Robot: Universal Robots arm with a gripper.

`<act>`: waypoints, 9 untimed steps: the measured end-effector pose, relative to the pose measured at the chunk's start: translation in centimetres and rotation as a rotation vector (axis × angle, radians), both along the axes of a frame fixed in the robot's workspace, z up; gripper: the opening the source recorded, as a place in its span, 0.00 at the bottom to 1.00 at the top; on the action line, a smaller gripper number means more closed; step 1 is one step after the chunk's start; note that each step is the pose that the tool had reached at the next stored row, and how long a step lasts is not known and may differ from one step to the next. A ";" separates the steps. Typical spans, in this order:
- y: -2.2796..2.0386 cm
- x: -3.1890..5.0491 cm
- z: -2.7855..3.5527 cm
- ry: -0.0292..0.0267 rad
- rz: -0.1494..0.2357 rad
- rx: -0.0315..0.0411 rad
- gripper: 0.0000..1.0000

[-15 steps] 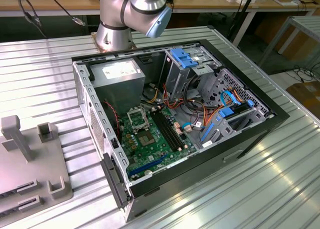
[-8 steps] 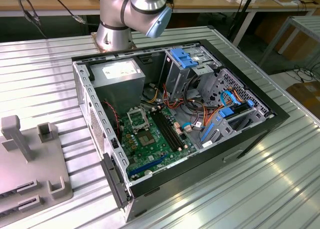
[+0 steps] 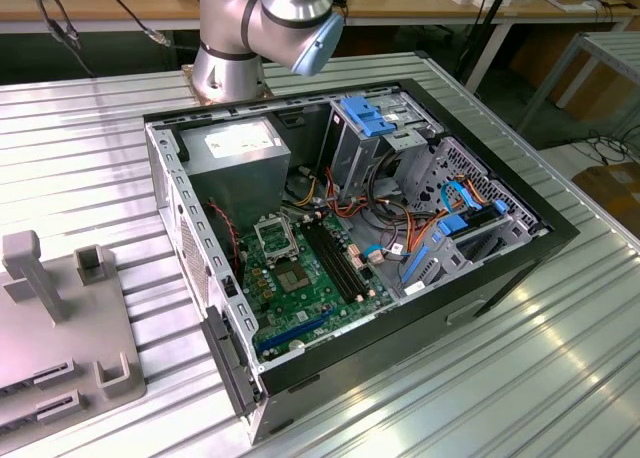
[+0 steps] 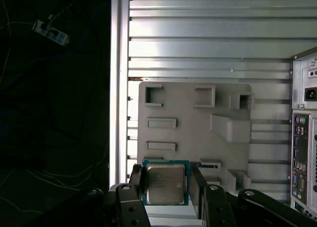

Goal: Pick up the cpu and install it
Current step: 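Pick up the cpu and move it towards the insertion slot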

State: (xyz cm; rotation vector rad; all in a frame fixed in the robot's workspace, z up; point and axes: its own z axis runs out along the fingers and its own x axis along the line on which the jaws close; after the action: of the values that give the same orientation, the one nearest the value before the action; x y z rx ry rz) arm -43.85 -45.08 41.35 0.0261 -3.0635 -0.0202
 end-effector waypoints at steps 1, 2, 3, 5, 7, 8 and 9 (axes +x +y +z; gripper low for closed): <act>0.00 0.00 0.00 0.0001 0.000 0.0000 0.47; 0.00 0.01 0.00 0.0000 0.000 0.0001 0.47; 0.00 0.09 0.00 0.0000 0.000 0.0000 0.47; 0.00 0.17 0.00 0.0000 0.000 0.0000 0.47; 0.00 0.27 0.00 0.0000 0.000 0.0000 0.47; 0.00 0.33 0.00 0.0000 0.000 0.0000 0.47; 0.00 0.38 0.00 0.0000 0.000 0.0000 0.47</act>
State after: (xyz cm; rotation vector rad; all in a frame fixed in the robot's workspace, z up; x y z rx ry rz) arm -43.47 -45.08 41.35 0.0261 -3.0635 -0.0201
